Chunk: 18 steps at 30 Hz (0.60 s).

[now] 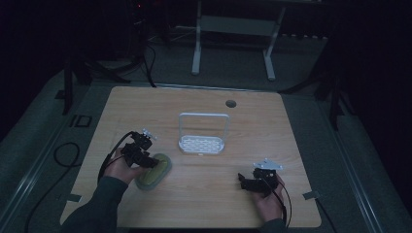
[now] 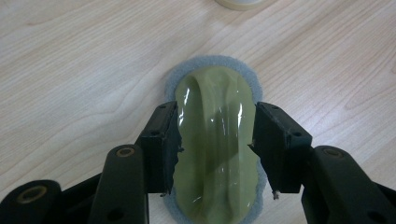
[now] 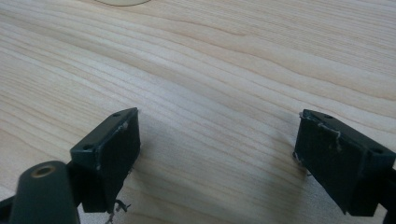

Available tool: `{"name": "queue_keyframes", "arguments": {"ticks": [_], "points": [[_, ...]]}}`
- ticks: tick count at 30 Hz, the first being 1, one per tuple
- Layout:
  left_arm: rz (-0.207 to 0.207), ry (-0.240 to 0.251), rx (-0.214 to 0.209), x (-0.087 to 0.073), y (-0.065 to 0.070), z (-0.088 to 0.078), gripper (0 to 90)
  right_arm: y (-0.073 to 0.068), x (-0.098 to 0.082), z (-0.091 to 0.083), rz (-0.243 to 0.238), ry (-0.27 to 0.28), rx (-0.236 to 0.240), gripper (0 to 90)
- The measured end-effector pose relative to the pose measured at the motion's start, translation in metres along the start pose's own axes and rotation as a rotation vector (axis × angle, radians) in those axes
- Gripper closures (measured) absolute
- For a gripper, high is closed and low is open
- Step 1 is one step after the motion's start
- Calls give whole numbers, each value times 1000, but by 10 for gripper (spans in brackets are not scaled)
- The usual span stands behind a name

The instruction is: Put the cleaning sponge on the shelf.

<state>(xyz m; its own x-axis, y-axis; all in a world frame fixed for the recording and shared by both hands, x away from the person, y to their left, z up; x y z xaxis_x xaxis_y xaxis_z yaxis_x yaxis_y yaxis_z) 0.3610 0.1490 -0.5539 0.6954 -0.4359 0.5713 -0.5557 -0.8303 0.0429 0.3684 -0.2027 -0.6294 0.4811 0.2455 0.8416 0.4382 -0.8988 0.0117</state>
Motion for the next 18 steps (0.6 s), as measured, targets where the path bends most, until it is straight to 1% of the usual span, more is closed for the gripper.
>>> {"name": "queue_keyframes", "arguments": {"ticks": [3,6,7,11,12,14,18], "points": [[-2,-23,-12,-1,1,1,498,0,0,0,0,0,0,139],[-4,-27,-12,-1,1,1,497,0,0,0,0,0,0,139],[-9,-40,-16,0,2,2,497,0,0,0,0,0,0,139],[-12,-57,-18,0,2,3,497,0,0,0,0,0,0,139],[-6,-66,-19,-1,1,4,497,0,0,0,0,0,0,139],[-13,-79,-21,-1,2,4,497,0,0,0,0,0,0,139],[-10,-87,-22,-1,2,5,500,0,0,0,0,0,0,139]]}}
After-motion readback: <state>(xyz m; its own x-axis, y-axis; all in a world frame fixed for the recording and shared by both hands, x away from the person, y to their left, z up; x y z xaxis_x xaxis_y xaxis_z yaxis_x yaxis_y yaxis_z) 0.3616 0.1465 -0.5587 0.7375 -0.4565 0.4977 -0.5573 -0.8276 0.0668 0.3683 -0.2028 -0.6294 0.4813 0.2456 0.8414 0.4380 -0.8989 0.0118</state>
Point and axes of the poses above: each handheld gripper's, and its own axes: z roughly forward along the jaws, x roughly out of its top, y roughly to its right, the point moved 10 cm from there along z, roughly forward along the jaws, and after that the axes turned 11 degrees about y, right-handed, at the moved point
